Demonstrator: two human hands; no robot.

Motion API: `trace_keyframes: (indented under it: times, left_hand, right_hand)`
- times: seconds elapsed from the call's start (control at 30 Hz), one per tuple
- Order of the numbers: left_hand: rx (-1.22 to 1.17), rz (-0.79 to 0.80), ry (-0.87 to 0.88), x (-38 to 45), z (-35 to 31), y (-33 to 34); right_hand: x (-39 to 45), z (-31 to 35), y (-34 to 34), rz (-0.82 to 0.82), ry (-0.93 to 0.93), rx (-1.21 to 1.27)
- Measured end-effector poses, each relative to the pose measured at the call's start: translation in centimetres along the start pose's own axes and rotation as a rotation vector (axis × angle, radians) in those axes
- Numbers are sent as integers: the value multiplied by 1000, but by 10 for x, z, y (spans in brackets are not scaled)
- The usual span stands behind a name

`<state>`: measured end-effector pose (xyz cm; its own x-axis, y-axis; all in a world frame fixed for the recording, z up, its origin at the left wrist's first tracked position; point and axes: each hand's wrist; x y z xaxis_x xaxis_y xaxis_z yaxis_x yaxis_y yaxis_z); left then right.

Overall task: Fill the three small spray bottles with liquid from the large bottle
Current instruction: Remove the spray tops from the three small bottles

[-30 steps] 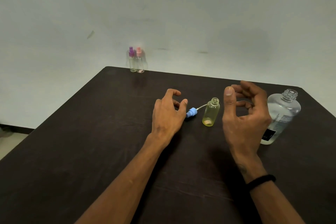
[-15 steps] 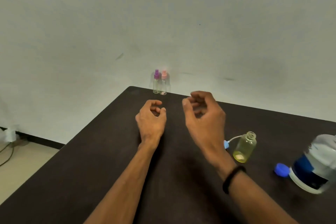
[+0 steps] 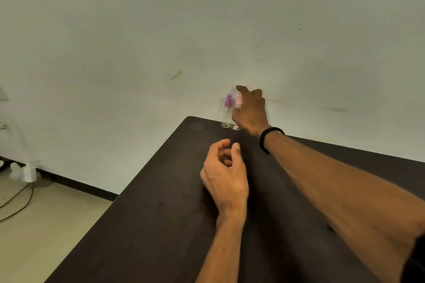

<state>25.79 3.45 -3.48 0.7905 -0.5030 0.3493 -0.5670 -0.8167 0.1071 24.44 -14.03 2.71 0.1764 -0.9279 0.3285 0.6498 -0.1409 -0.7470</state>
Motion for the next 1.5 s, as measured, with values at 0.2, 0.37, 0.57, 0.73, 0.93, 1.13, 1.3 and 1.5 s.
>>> trace_keyframes:
  times: [0.2,0.37,0.57,0.73,0.93,1.13,1.3,1.5]
  left_hand:
    - [29,-22,-17,3,1,-1]
    - [20,-41,-22,3,-2,-2]
    - [381,205,304,3,-2,-4]
    - [169,793,278,2,-19,-5]
    - [-103,1068,-22,-11,-58,-23]
    - [-115,1107,-105,-50,-74,-27]
    - [-96,973,-94,-78,-74,-30]
    - [-370,1084,-288,-86,-78,-32]
  right_hand:
    - [6,-7,11,-95,13,71]
    - [-11,-18,-4,-178,42,240]
    - [-88,-20,-64,-145,11,359]
    - [-173,-31,-109,-116,19,351]
    - [-250,-48,-139,-169,110,486]
    - [-297,-72,-153,-68,217,615]
    - [-308,-91,-162,90,294,834]
    - [-310,-103,-161,314,368,1192]
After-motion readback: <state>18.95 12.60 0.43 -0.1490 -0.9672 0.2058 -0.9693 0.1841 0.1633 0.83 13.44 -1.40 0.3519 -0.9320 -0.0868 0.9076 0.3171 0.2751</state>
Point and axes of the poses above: each hand's wrist, its own x-axis towards the middle knuckle, its own y-axis out of the palm, z = x × y, and after that the axes turned 8 degrees about y, right-handed
